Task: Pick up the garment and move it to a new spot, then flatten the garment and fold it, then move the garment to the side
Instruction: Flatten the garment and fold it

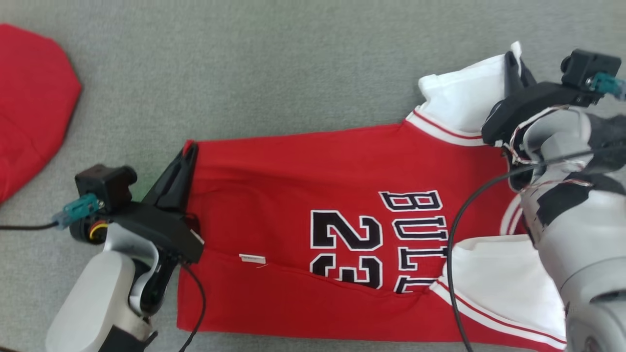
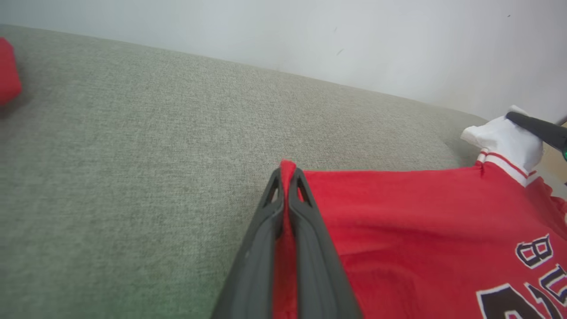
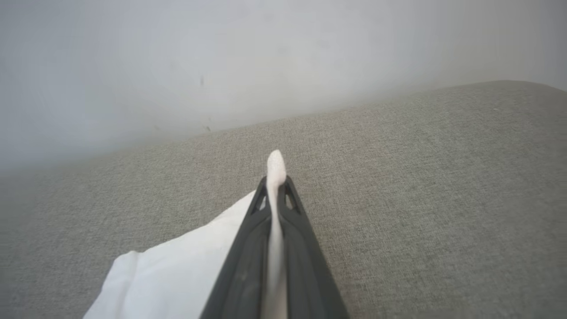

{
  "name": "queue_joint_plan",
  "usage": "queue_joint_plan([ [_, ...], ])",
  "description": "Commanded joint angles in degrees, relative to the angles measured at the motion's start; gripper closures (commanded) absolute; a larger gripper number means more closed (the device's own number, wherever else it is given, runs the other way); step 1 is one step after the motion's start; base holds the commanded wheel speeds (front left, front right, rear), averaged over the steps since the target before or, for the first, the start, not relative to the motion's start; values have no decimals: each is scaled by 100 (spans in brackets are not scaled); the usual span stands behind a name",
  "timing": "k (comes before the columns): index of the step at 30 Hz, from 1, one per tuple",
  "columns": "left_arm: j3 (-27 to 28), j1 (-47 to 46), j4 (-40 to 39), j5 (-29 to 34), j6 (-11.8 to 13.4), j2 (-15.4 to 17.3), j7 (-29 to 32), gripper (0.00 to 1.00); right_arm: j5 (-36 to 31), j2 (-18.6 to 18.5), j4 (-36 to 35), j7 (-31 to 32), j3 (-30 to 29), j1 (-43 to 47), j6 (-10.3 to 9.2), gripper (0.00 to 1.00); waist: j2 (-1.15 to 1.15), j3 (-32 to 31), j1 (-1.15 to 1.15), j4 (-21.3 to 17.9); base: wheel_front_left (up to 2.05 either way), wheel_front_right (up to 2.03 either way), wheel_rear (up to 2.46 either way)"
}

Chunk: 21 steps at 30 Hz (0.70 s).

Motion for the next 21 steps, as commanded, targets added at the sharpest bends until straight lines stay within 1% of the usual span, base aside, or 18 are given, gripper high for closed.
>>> queue_joint_plan([
  [1,41,160,11,-85,36,78,-52,100,202,49,-232,-54,151,227,-5,100,0,-252,1,-235,0,0,0],
  [3,72,273,0,-87,50,104,-71,100,479,24,-589,-86,343,455,-5,100,0,-341,1,-312,0,0,0],
  [4,72,273,0,-87,50,104,-71,100,479,24,-589,-86,343,455,-5,100,0,-341,1,-312,0,0,0],
  [5,80,321,-10,-92,72,114,-73,100,609,-6,-769,-96,445,572,-5,100,0,-380,1,-341,0,0,0],
  [11,105,576,-64,-141,138,158,-114,100,1413,-318,-1905,-95,981,1349,-5,100,0,-593,1,-460,0,0,0],
  [15,117,701,-82,-172,170,165,-160,100,1864,-548,-2726,-120,1172,1944,-5,100,0,-702,1,-521,0,0,0],
  [21,103,888,-108,-197,241,135,-215,100,2325,-816,-3891,-138,1354,2935,-4,100,0,-897,1,-572,0,0,0],
])
